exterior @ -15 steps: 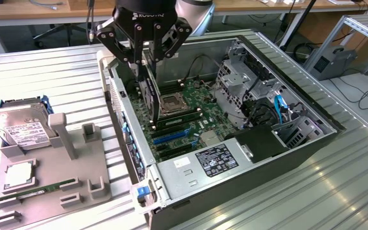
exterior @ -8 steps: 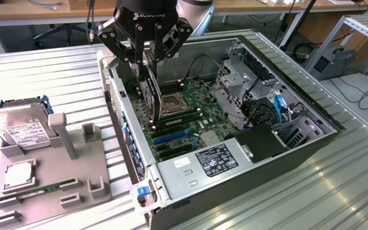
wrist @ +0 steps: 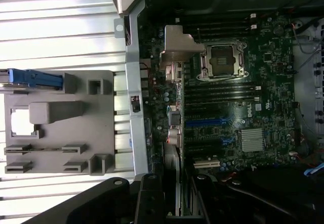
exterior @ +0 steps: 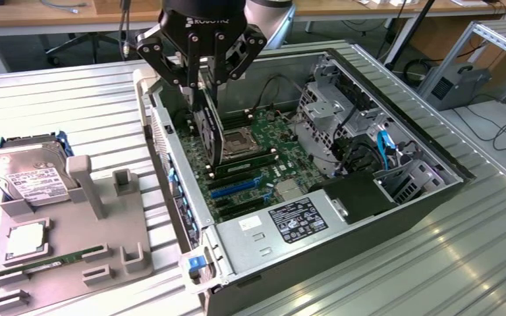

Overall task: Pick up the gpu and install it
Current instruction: 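Pick up the gpu and move the gpu toward the slot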

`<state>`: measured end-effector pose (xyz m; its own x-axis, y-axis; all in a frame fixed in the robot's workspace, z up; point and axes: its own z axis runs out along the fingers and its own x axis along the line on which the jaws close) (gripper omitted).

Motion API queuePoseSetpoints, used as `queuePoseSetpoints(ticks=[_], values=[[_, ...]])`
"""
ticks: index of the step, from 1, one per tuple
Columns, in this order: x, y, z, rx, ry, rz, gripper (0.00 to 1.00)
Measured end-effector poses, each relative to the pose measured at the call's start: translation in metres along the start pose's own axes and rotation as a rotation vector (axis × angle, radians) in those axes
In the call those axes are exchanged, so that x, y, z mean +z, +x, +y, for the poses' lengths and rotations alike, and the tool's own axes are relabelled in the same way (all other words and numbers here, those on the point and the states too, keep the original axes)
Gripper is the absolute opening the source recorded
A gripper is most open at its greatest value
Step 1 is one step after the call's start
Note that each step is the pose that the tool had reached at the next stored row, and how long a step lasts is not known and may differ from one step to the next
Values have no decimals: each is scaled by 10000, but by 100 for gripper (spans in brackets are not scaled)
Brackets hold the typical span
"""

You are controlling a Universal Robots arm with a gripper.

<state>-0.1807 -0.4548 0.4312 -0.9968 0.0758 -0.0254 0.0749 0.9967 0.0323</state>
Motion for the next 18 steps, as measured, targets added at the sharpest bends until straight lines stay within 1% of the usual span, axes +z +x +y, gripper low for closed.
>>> queuePoseSetpoints(ticks=[11, 15, 18], values=[[4, -19, 1, 0, 0, 0, 26], [27, -46, 3, 0, 1, 0, 26], [71, -46, 1, 0, 0, 0, 26]])
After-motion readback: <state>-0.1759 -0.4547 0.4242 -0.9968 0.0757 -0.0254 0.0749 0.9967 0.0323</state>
